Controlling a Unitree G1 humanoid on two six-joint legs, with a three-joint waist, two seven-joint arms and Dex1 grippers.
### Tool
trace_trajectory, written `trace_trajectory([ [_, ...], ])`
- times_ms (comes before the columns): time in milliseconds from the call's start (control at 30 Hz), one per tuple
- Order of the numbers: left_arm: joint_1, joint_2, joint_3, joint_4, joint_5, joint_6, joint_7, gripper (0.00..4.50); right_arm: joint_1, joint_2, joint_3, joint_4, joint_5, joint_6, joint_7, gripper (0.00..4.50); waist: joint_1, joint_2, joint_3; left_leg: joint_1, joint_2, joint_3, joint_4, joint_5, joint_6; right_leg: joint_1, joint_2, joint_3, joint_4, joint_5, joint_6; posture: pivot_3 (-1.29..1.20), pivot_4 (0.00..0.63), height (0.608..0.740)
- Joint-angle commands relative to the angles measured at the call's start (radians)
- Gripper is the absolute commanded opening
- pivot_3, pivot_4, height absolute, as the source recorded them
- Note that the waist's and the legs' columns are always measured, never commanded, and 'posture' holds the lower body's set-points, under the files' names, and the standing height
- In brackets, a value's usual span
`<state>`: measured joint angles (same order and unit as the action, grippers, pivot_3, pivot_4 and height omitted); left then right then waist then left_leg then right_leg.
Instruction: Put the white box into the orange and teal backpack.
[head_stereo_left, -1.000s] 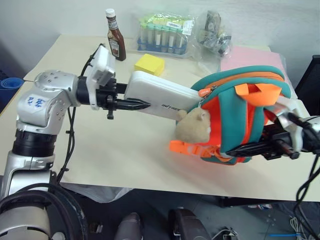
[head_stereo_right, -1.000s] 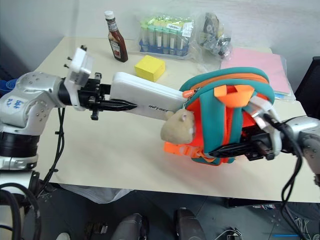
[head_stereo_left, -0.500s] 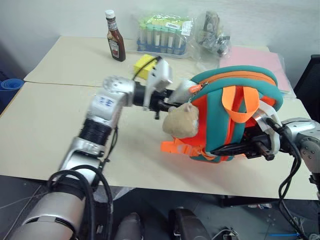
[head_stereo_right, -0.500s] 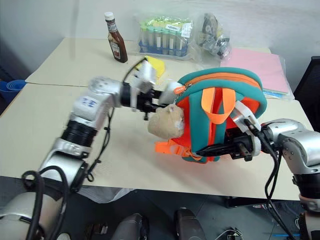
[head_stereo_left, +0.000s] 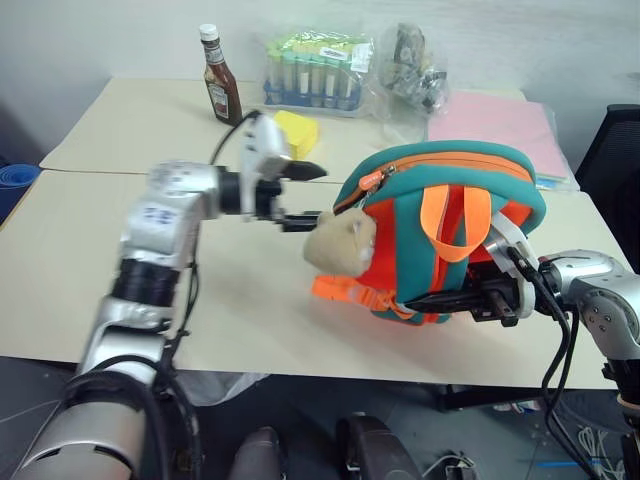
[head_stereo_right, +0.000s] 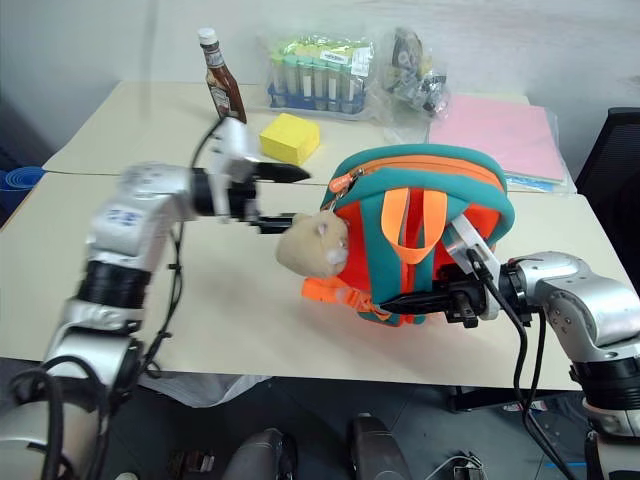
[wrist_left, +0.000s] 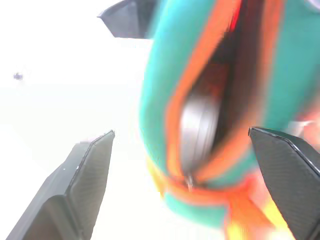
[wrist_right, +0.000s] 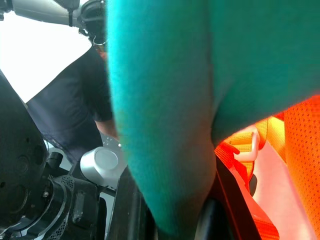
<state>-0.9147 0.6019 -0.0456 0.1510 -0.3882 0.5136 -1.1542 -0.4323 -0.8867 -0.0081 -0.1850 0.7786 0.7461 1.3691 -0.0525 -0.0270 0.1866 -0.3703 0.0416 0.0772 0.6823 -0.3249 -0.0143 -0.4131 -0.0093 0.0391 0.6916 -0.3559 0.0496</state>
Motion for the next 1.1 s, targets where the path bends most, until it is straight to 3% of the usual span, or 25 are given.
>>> trace_trajectory([
  [33,0.0,0.079,0.104,-0.185,-0.16,0.16,-0.04,4.49,0.0,0.006,-0.027,-0.023,0.012,-0.005,-0.006,0.02,0.001,0.0,0.0,0.0,0.0,-0.001,0.0,0.0,0.0,0.0,0.0,-0.001,-0.001,0.0,0.0,0.0,0.15,0.74],
  [167,-0.01,0.02,0.104,-0.322,-0.194,0.249,0.119,4.49,0.003,0.002,-0.033,-0.017,0.014,-0.003,-0.01,0.02,0.026,0.0,0.0,0.0,-0.002,-0.004,0.001,-0.001,0.003,0.004,-0.003,-0.003,-0.003,0.0,0.0,0.0,0.15,0.74],
  [333,0.043,-0.012,0.022,-0.431,-0.2,0.294,0.161,4.49,-0.017,0.01,-0.028,-0.005,0.015,0.004,-0.02,0.02,0.023,0.0,0.0,-0.001,-0.005,-0.006,0.001,-0.002,0.006,0.005,-0.005,-0.004,-0.004,0.0,0.001,0.0,0.15,0.74],
  [600,0.104,-0.03,-0.086,-0.394,-0.114,0.239,0.186,4.49,-0.024,0.017,-0.026,-0.012,0.014,0.005,-0.023,0.02,0.021,0.0,0.0,0.0,-0.004,-0.007,0.0,0.0,0.005,0.004,-0.002,-0.003,-0.003,0.001,0.0,0.0,0.15,0.74],
  [733,0.105,-0.073,-0.076,-0.377,-0.148,0.257,0.187,3.65,-0.02,0.021,-0.024,-0.012,0.007,-0.002,-0.027,0.02,0.023,0.0,0.0,-0.001,-0.004,-0.007,0.0,0.0,0.006,0.004,-0.003,-0.003,-0.003,0.001,0.0,0.0,0.15,0.74],
  [967,0.089,-0.115,-0.027,-0.34,-0.181,0.283,0.212,1.59,-0.019,0.034,-0.023,-0.012,-0.003,-0.014,-0.038,0.02,0.022,0.0,0.0,-0.001,-0.004,-0.007,0.0,0.0,0.006,0.004,-0.002,-0.004,-0.003,0.001,0.0,0.0,0.15,0.74],
  [1100,0.039,-0.079,0.057,-0.316,-0.238,0.327,0.206,1.05,-0.018,0.033,-0.028,-0.006,-0.006,-0.017,-0.043,0.02,0.022,0.0,0.0,-0.001,-0.004,-0.007,0.0,0.0,0.006,0.004,-0.002,-0.004,-0.003,0.001,0.0,0.0,0.15,0.74],
])
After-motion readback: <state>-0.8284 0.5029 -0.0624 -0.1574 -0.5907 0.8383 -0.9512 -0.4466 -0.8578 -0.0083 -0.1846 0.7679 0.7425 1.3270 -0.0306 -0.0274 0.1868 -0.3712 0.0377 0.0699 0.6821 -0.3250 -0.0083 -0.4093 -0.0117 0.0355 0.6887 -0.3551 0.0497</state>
